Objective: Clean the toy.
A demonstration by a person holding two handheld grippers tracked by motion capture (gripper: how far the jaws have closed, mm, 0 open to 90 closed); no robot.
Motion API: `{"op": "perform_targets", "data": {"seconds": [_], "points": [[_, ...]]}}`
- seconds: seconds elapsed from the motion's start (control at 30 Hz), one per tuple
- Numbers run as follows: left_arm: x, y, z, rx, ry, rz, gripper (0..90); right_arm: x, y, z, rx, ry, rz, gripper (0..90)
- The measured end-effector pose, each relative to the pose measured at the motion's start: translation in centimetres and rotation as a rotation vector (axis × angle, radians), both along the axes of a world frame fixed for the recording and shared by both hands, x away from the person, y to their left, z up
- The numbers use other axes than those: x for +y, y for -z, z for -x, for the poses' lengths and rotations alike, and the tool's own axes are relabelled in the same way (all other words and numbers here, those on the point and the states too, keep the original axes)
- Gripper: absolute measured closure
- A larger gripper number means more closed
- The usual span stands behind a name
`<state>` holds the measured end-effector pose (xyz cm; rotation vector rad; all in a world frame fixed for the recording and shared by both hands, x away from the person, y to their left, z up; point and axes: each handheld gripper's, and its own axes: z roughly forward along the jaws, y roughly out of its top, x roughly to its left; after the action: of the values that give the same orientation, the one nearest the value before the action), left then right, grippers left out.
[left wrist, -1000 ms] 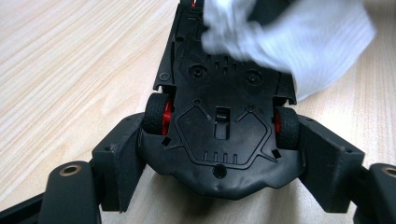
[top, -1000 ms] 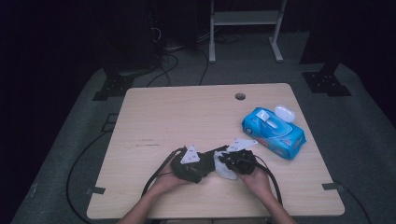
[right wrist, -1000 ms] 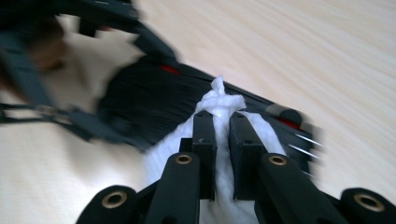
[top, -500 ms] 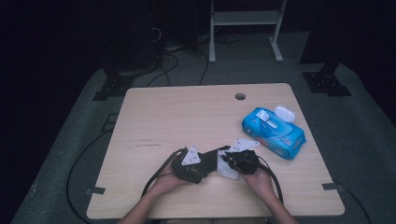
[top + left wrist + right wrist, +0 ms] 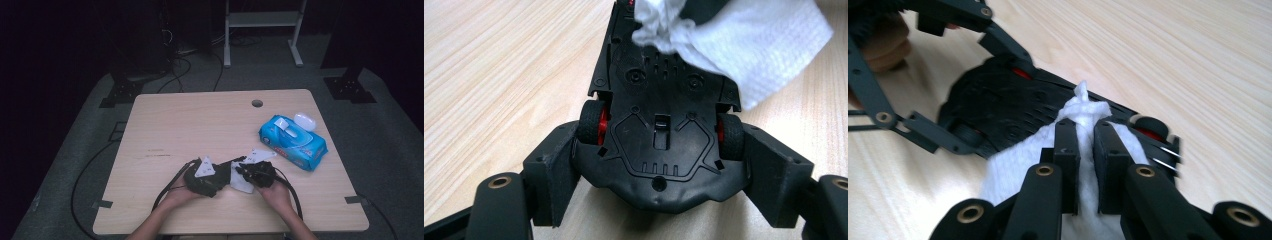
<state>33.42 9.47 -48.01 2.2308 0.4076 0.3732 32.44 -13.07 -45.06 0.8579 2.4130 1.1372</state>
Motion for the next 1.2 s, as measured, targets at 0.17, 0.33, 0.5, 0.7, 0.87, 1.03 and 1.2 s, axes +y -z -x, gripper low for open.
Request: {"op": "perform_targets", "data": {"seconds": [0.17,0.33,0.5,0.7,0.87,1.03,1.2], "points": [[-0.1,0.1,0.2,-0.011,0.0,-0.012,24.0,2.7,0.5,1.0,-0.005,-0.13,-0.008,81.5],[-0.1,-0.2,0.2,-0.008,0.004,0.012,24.0,1.7,0.1,0.5,-0.022,-0.086,0.003,81.7],[-0.4,-0.2,0.3,-0.01,0.014,0.009,24.0,2.4,0.1,0.8,-0.012,-0.11,-0.026,81.8],[-0.5,0.0,0.5,-0.02,0.023,-0.01,24.0,4.1,0.3,1.5,-0.028,-0.186,0.02,81.8],[-0.8,-0.2,0.6,-0.023,0.029,0.002,24.0,2.1,0.0,0.4,-0.021,-0.11,-0.009,81.9],[-1.1,0.0,1.0,-0.028,0.045,-0.021,24.0,4.7,0.3,1.6,-0.017,-0.227,0.007,81.5],[-1.2,-0.2,1.1,-0.028,0.053,-0.016,23.9,3.6,-0.1,1.0,-0.051,-0.145,0.036,81.8]]}}
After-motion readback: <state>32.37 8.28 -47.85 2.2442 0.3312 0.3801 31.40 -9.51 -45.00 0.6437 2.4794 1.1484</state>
